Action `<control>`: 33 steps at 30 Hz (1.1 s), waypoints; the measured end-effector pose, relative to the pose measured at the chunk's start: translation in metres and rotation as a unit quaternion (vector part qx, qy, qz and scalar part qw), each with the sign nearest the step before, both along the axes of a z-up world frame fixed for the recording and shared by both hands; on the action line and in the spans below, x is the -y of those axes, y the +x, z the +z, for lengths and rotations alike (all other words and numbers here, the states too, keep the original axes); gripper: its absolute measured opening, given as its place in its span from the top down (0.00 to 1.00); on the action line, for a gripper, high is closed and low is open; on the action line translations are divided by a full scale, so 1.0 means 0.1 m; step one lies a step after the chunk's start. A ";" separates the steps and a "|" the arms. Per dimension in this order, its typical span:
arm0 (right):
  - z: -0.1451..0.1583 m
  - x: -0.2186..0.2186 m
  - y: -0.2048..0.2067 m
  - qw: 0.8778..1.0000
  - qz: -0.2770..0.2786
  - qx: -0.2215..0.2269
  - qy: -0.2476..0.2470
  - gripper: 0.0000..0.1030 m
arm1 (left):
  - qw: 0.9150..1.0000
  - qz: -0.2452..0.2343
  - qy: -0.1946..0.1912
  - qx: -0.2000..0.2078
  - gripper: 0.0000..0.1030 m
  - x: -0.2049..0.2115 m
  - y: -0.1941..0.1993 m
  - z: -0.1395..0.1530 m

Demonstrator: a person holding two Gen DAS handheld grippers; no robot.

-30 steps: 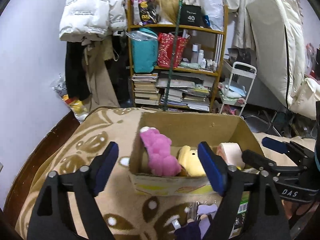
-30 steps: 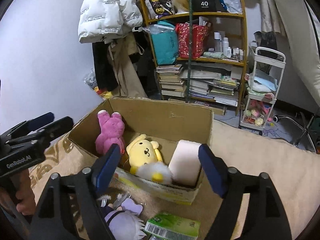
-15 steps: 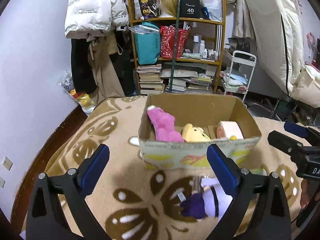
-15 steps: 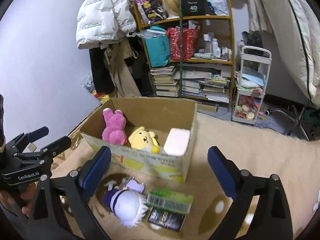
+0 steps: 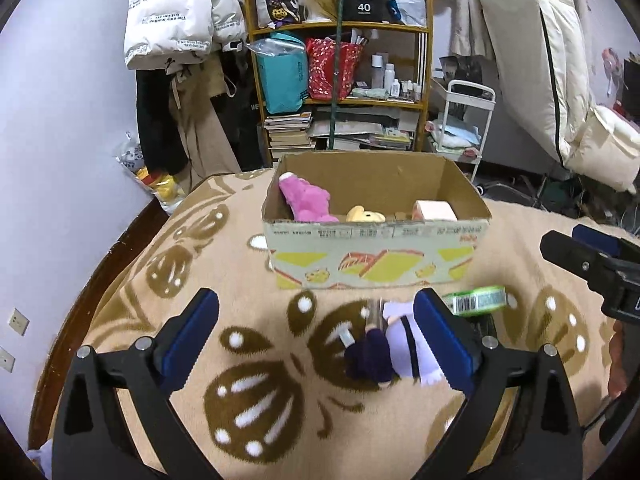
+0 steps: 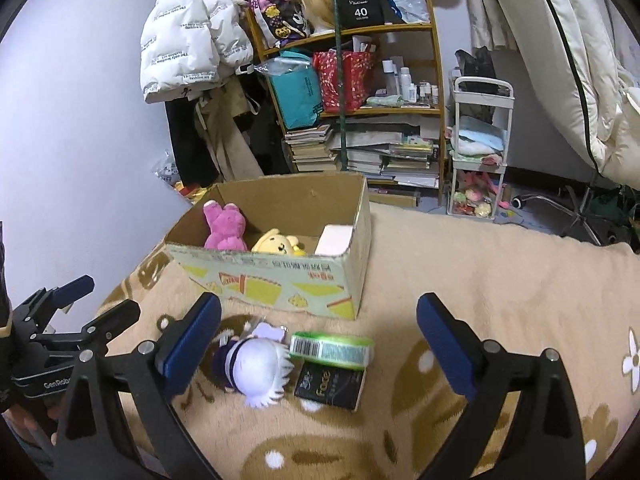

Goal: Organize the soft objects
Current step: 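Move both tools back toward the white-purple plush and green tissue pack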

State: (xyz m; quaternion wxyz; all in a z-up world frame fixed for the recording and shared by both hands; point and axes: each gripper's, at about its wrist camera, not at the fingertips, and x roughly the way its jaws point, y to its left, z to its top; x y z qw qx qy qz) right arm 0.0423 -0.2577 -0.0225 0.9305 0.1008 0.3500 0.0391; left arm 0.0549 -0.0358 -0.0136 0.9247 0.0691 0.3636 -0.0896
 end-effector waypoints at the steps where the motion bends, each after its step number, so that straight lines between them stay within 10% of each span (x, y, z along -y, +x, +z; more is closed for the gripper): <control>1: -0.01 0.00 -0.03 1.000 0.000 -0.003 0.002 0.01 | 1.000 0.000 0.002 -0.002 0.06 -0.01 -0.03 -0.01; 33: -0.40 -0.10 0.23 0.998 -0.012 -0.058 -0.016 0.01 | 0.996 -0.016 -0.041 -0.072 0.06 0.23 0.17 -0.50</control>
